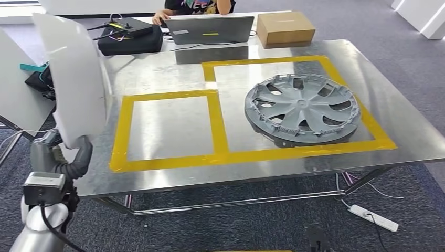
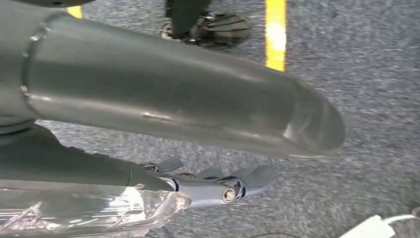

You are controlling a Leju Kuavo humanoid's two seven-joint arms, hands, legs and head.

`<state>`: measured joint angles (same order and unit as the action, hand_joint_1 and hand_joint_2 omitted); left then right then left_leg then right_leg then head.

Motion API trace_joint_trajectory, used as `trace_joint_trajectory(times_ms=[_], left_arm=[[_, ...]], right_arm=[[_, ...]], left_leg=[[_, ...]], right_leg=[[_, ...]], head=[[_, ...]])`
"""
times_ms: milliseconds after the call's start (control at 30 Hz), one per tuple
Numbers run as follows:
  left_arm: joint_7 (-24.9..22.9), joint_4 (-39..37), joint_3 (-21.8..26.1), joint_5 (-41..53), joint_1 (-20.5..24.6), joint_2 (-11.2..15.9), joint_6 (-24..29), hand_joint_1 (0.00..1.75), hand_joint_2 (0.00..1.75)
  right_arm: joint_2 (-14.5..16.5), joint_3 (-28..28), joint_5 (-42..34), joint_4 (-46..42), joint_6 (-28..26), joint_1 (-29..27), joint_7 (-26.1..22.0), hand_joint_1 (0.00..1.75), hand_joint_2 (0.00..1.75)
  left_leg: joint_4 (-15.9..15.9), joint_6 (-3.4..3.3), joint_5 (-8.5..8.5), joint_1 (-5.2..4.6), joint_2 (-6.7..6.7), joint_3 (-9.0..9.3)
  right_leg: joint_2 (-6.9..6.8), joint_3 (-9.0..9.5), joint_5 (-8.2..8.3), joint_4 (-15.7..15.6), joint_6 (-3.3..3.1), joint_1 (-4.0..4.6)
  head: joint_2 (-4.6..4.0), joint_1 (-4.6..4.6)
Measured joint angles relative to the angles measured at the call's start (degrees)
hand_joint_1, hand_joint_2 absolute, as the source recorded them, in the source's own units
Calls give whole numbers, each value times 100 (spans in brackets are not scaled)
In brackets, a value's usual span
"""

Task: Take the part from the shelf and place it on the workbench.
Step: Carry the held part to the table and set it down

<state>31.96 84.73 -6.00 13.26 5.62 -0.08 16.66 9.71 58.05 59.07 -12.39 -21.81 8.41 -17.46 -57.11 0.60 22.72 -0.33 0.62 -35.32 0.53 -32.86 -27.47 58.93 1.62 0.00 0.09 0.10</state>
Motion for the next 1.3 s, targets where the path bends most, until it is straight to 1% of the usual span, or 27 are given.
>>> trace_joint_trajectory(times_ms=[100, 233, 367, 567, 700, 767, 867, 967, 1100, 1200, 1233, 1300], left_arm=[[-81, -815, -225, 151, 498, -9, -53, 175, 175], [-81, -1516, -382, 186, 856, -25, -48, 175, 175], [-76, -1843, -456, 187, 998, -26, -44, 175, 175], [-71, -2060, -500, 189, 1070, -27, -42, 175, 175], [-211, -2294, -520, 371, 1192, -27, 19, 175, 175], [-331, -2697, -560, 582, 1429, -45, 122, 175, 175], [-523, -3536, -669, 941, 1916, -114, 395, 175, 175], [-932, -4410, -822, 1295, 2427, -225, 456, 175, 175], [-1873, -5337, -1198, 2078, 2942, -303, 374, 175, 175], [-2714, -5843, -1614, 2841, 3181, -286, 134, 175, 175], [-2896, -5965, -1767, 3021, 3221, -269, 98, 175, 175], [-3094, -6145, -2013, 3201, 3262, -245, 89, 175, 175]], right_arm=[[36, -38, 56, 3, 51, -93, 73, 0, 0], [78, -68, 78, 8, 71, -208, 93, 0, 0], [80, -76, 79, 8, 78, -238, 102, 0, 0], [83, -79, 81, 8, 82, -250, 107, 0, 0], [83, -109, 177, 12, 139, -252, 266, 0, 0], [83, -163, 257, 17, 170, -251, 333, 0, 0], [83, -245, 320, 23, 219, -222, 329, 0, 0], [83, -326, 361, 23, 285, -137, 320, 0, 0], [101, -435, 448, 24, 367, -26, 413, 0, 0], [125, -534, 568, 26, 407, -21, 583, 0, 0], [132, -565, 589, 27, 413, -31, 606, 0, 0], [143, -613, 606, 30, 425, -46, 614, 0, 0]], left_leg=[[0, -8, -4, -2, 3, -8], [0, -13, -8, -6, -5, -16], [-1, -14, -7, -6, -6, -21], [-1, -14, -7, -5, -6, -24], [-1, -16, -9, -5, -6, -26], [-1, -21, -15, -5, -5, -30], [-1, -23, -23, -6, -4, -36], [-1, -22, -29, -6, -4, -38], [-1, -22, -31, -8, -4, -39], [-2, -23, -30, -9, -4, -39], [-2, -24, -30, -9, -4, -39], [-2, -24, -29, -9, -4, -39]], right_leg=[[4, 31, 12, -4, 12, -1], [25, 29, 24, -6, 18, -4], [23, 24, 23, -8, 18, -5], [22, 20, 23, -8, 17, -5], [18, 18, 23, -9, 18, -5], [12, 17, 24, -9, 18, -5], [9, 16, 31, -9, 20, -4], [11, 13, 42, -9, 27, -5], [14, 13, 47, -9, 30, -7], [13, 16, 46, -9, 30, -7], [13, 16, 46, -9, 30, -7], [13, 17, 44, -9, 29, -7]], head=[[0, 0], [0, 0], [0, -1], [0, -1], [0, -1], [0, -1], [0, 0], [0, 0], [0, -1], [0, -1], [0, -1], [0, 0]])
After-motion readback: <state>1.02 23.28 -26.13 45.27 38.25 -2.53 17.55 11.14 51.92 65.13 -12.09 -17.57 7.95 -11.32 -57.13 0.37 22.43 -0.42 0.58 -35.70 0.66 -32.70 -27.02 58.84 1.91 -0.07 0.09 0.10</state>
